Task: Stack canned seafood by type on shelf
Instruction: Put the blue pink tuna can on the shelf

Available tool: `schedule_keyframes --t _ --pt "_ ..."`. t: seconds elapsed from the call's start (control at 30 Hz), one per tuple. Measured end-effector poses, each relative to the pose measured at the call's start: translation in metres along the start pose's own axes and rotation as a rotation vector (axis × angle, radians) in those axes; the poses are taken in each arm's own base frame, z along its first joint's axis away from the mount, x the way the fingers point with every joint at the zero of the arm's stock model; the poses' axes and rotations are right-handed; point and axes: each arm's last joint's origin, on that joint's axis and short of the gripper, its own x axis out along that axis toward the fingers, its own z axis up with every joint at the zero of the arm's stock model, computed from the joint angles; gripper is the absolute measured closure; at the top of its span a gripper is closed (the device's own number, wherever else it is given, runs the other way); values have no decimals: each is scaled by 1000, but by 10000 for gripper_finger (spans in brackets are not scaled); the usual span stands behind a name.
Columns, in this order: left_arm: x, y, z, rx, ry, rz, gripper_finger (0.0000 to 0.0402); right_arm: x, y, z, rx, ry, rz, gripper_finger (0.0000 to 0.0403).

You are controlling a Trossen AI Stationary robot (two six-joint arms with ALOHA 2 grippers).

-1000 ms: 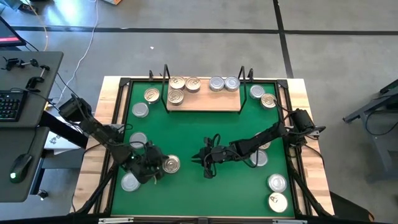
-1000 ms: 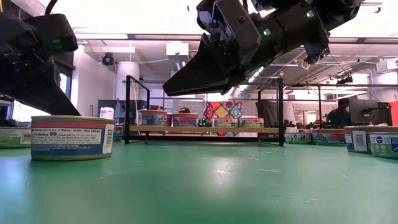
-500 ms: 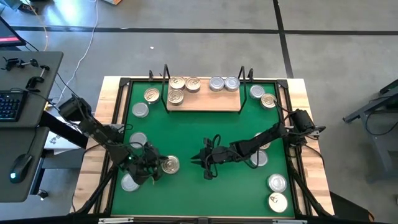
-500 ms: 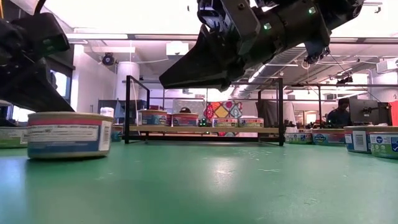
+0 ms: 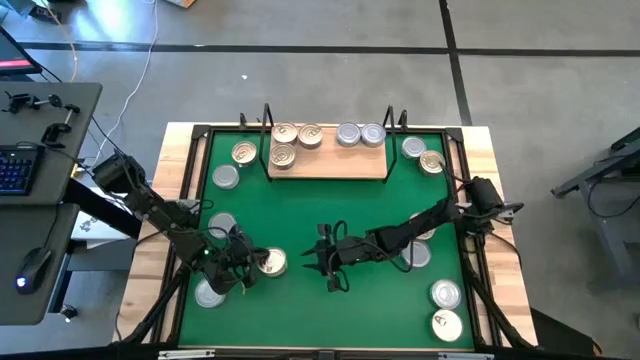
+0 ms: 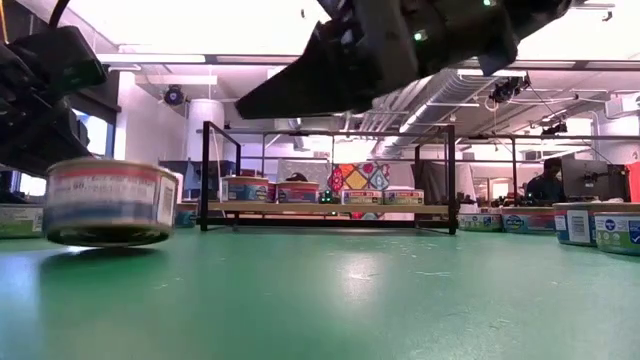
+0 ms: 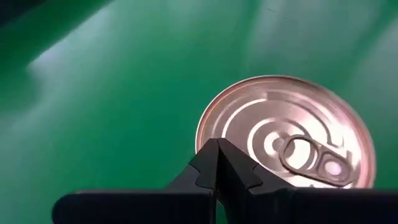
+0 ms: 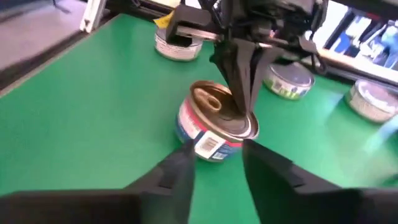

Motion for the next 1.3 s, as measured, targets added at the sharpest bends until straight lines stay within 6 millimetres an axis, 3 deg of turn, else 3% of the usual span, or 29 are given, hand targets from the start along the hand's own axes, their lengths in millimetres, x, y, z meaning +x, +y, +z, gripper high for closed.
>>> schedule_keyframes --t 0.23,0.43,0.67,0.9,1.1,1.3 --pt "3 10 -11 9 90 -2 402 37 3 -2 -189 55 1 172" --pt "3 13 -14 5 86 9 402 59 -7 9 -268 110 -74 123" --pt "4 19 -11 -24 53 69 402 62 -51 15 -189 376 -80 114" --pt "12 43 -3 -134 -94 318 402 76 -109 -16 137 312 -66 114" --pt "20 48 12 -90 -251 414 401 101 -112 -38 184 253 -33 114" --pt "28 40 24 9 -255 384 401 114 -107 -37 181 240 -23 114"
